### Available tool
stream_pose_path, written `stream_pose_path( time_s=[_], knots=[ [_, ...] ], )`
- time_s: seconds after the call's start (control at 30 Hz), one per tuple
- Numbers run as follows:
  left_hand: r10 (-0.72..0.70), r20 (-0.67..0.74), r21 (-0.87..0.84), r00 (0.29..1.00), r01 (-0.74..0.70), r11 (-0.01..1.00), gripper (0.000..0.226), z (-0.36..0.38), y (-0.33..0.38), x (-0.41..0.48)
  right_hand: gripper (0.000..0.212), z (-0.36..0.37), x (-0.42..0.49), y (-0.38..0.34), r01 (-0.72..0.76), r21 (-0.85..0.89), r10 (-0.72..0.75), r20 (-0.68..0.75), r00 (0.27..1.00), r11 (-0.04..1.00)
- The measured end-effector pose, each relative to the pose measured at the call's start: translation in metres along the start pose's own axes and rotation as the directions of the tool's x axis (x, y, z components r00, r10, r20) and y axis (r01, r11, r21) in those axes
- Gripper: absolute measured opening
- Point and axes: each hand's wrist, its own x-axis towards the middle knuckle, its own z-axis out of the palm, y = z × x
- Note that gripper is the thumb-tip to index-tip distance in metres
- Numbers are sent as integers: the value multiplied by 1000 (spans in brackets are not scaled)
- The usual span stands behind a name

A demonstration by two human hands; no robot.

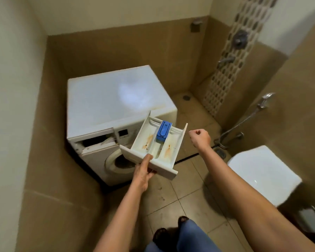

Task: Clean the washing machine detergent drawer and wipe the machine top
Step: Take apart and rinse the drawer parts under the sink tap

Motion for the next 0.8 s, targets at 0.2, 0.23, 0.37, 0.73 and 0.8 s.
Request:
stream_pose_path(
  time_s=[0.2,0.23,0.37,0.73,0.8],
  knots=[
    [-60,224,207,973,12,978,66,95,-25,-14,22,-127,0,53,-90,152,123,-226,966,984],
    [-87,250,241,964,25,970,65,115,-34,-18,23,-152,-2,65,-99,181,145,-265,953,978],
    [-197,326,387,924,60,920,63,189,-77,-46,14,-246,-23,118,-129,265,220,-349,911,956],
    [-462,460,666,758,50,744,48,342,-282,-200,22,-500,-157,293,-253,388,454,-623,636,886],
    [-505,479,689,719,48,723,44,364,-319,-231,23,-537,-183,323,-270,402,480,-642,598,875]
  ],
)
